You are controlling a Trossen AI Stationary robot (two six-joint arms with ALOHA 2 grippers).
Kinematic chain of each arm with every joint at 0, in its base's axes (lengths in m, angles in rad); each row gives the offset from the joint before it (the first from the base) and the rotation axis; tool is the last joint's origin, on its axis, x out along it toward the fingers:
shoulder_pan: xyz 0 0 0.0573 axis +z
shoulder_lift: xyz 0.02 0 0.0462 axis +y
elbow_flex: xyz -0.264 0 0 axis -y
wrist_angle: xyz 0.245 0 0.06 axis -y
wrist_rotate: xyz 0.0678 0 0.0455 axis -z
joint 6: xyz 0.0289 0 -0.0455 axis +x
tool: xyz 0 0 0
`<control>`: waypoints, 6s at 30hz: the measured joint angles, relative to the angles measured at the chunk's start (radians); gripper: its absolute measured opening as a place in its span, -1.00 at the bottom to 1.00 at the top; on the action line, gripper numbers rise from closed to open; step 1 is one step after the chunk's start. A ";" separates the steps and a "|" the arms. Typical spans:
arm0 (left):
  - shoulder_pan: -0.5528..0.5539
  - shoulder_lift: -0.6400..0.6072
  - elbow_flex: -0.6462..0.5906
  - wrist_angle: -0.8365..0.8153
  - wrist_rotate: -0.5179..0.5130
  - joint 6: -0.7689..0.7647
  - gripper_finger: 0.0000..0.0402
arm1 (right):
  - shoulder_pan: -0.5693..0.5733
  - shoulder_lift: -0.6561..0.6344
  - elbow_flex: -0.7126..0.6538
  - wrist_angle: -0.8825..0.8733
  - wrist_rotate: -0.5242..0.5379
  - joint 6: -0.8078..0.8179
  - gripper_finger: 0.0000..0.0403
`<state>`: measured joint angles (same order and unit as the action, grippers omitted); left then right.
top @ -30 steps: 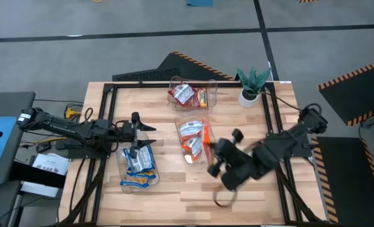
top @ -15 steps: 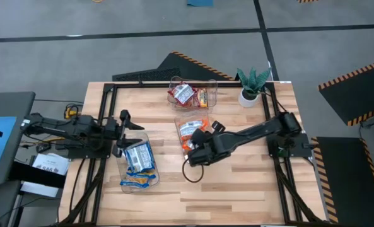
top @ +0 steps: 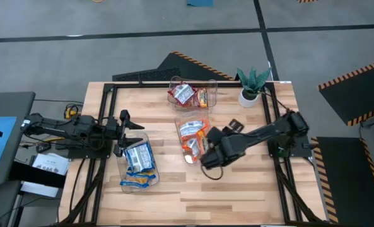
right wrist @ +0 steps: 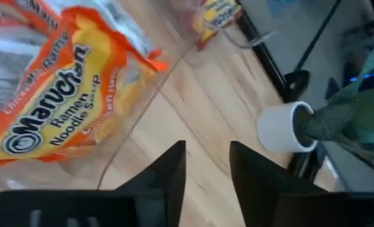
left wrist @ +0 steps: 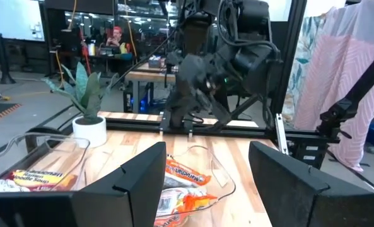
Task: Sort Maruchan noodles
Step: Return to Home Position
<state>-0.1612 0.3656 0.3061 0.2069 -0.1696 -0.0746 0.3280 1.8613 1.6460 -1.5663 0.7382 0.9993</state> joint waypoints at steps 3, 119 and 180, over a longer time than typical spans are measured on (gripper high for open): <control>0.000 0.000 0.000 -0.010 0.000 0.000 0.08 | 0.033 -0.085 -0.087 0.034 0.015 0.053 -0.19; 0.019 -0.315 -0.299 -0.148 -0.003 0.208 -1.00 | -0.166 -1.705 -1.636 1.623 -0.345 -0.694 -0.81; 0.019 -0.315 -0.299 -0.148 -0.003 0.202 -1.00 | -0.165 -1.705 -1.637 1.623 -0.345 -0.693 -0.81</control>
<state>-0.1423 0.0503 0.0067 0.0589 -0.1722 0.1276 0.1627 0.1566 0.0090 0.0571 0.3935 0.3061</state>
